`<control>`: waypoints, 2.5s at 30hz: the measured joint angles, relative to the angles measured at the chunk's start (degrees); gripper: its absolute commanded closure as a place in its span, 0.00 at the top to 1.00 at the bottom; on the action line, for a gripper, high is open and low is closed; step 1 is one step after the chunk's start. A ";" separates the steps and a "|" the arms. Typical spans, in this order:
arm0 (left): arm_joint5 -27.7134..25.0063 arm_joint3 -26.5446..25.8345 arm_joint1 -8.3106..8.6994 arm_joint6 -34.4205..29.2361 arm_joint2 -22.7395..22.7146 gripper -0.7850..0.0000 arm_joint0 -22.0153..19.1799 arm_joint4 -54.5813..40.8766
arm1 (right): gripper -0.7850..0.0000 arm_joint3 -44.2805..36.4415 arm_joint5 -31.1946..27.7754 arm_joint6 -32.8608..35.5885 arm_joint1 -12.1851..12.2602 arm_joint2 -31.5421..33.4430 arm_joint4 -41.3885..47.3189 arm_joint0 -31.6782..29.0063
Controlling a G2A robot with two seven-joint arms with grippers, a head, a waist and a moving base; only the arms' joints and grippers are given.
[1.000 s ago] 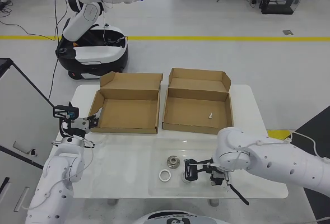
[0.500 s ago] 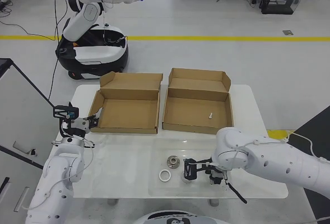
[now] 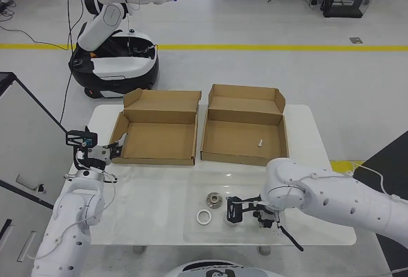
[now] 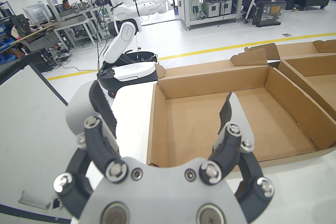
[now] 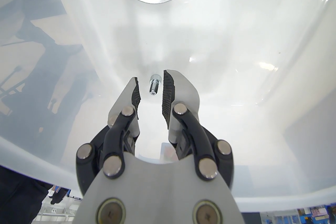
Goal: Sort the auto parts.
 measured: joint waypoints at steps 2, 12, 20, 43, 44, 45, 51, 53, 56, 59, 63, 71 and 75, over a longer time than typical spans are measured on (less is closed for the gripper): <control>0.00 0.00 0.00 0.00 0.00 1.00 0.00 0.00 | 0.12 0.15 0.03 0.03 -0.07 0.00 -0.04 -0.01; 0.00 0.00 0.00 0.00 0.00 1.00 0.00 0.00 | 0.00 0.56 0.35 0.34 -0.09 0.00 0.89 0.68; 0.00 0.00 0.00 0.00 0.00 1.00 0.00 0.00 | 0.00 -1.65 0.90 0.90 1.15 0.00 4.31 4.59; 0.00 0.00 0.00 0.00 0.00 1.00 0.00 0.00 | 0.00 -5.33 -3.52 -3.53 6.95 5.14 18.99 10.72; 0.00 0.00 0.00 0.00 0.00 1.00 0.00 0.00 | 0.00 -5.33 -3.52 -3.53 6.95 5.14 18.99 10.72; 0.00 0.00 0.00 0.00 0.00 1.00 0.00 0.00 | 0.00 -5.33 -3.52 -3.53 6.95 5.14 18.99 10.72; 0.00 0.00 0.00 0.00 0.00 1.00 0.00 0.00 | 0.00 -4.83 -3.33 -6.03 6.99 5.83 19.59 10.01; 0.00 0.00 0.00 0.00 0.00 1.00 0.00 0.00 | 0.00 -3.83 -4.00 -7.06 7.30 6.78 21.28 9.80; 0.00 0.00 0.00 0.00 0.00 1.00 0.00 0.00 | 0.00 -1.16 -6.35 -8.18 8.38 9.05 27.17 9.29; 0.00 0.00 0.00 0.00 0.00 1.00 0.00 0.00 | 0.00 1.23 -9.42 -9.37 10.02 11.78 34.17 8.52; 0.00 0.00 0.00 0.00 0.00 1.00 0.00 0.00 | 0.00 2.83 -12.95 -12.96 12.70 15.03 43.86 7.08; 0.00 0.00 0.00 0.00 0.00 1.00 0.00 0.00 | 0.00 3.56 -20.23 -20.23 16.58 18.15 56.97 4.60; 0.00 0.00 0.00 0.00 0.00 1.00 0.00 0.00 | 0.00 2.81 -23.94 -23.93 17.44 18.60 62.17 4.43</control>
